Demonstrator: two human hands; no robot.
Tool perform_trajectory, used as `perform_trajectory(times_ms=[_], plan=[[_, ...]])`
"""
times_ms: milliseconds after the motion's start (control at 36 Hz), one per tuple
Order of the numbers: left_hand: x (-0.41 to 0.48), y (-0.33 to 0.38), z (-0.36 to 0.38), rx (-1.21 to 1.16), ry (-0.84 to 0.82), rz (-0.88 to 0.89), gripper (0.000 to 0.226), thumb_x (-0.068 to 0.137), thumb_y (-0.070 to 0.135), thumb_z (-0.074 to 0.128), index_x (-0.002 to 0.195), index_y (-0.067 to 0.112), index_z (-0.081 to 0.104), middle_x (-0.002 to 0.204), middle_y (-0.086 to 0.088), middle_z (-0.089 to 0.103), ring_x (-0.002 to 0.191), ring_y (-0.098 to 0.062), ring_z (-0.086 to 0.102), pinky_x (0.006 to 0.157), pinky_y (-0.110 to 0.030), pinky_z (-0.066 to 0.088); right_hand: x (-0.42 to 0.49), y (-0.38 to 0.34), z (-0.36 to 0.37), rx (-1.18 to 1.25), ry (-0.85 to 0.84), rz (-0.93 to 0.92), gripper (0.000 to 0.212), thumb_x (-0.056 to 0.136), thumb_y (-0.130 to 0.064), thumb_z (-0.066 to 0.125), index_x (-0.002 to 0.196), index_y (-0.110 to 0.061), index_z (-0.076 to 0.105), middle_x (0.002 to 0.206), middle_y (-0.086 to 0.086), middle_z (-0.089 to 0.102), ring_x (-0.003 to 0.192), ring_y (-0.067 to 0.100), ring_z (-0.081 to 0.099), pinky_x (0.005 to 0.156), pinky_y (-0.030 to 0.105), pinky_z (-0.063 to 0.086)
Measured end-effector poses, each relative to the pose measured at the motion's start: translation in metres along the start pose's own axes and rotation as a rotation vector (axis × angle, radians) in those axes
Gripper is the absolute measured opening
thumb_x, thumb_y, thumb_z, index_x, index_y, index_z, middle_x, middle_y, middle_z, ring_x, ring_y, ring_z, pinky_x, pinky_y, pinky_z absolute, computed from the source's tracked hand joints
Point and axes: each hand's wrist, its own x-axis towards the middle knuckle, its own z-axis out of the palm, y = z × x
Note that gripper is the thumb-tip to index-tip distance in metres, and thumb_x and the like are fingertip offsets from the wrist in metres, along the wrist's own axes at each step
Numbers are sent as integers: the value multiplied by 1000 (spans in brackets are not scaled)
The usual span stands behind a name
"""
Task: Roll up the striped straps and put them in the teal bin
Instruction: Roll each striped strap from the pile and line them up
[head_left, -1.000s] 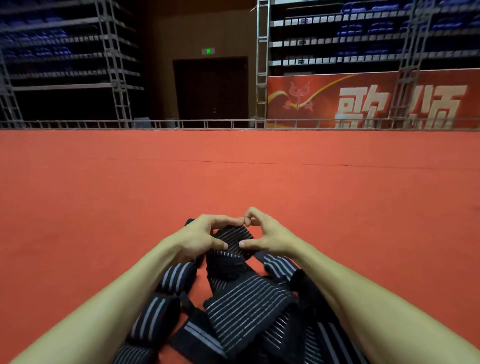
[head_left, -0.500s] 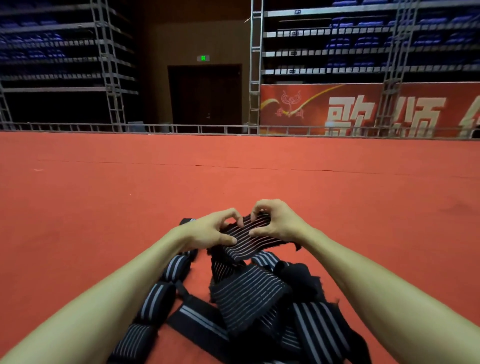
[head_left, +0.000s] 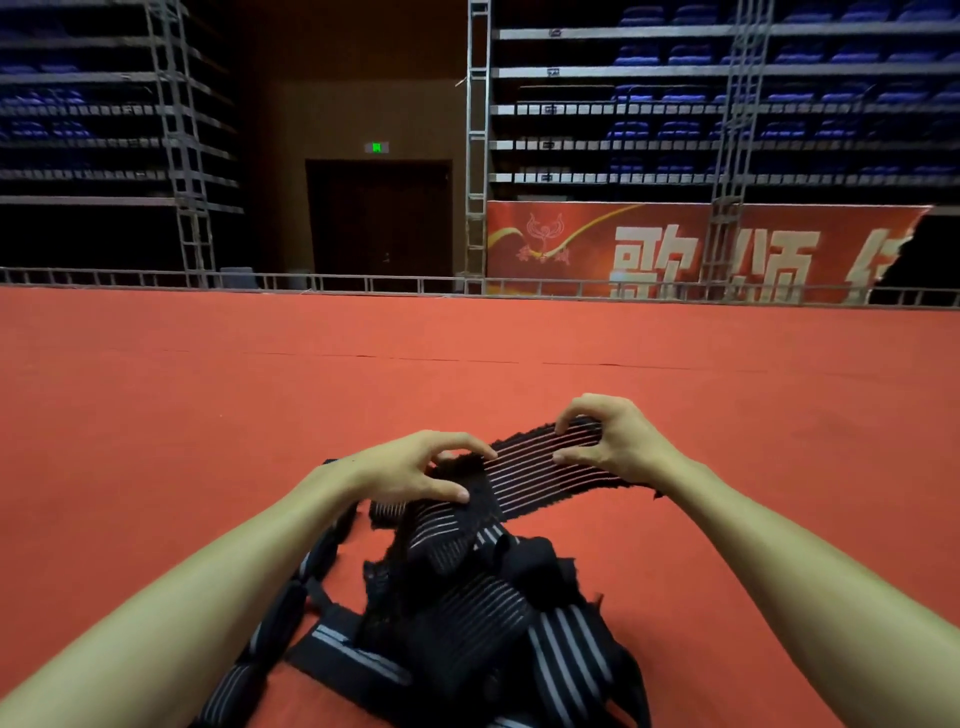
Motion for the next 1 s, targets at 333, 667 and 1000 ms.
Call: perform_trajectory(times_ms=[333,667,1000], plan=[[3,18,-19,136,-88,3,58,94,21,67,136,52,42,132,43,41,125,-3,47,105,-22,37,-34,21,-45,-6,77,76,29,69,-27,88,80,-37,63,90,-7,65,89,11,62,81,33,50],[-10,14,-13,283,-140,-37,77,93,18,66,141,63,26,141,14,50,109,-9,59,97,-35,49,-76,47,-60,-26,156,164,32,67,-24,89,76,-39,63,84,-1,66,82,18,62,75,40,51],[16,52,3,273,-51,67,55,94,11,63,141,34,45,145,12,48,128,-10,46,107,-29,37,-106,56,-37,19,144,277,36,72,-16,86,89,-38,63,92,3,62,85,16,58,75,25,43]])
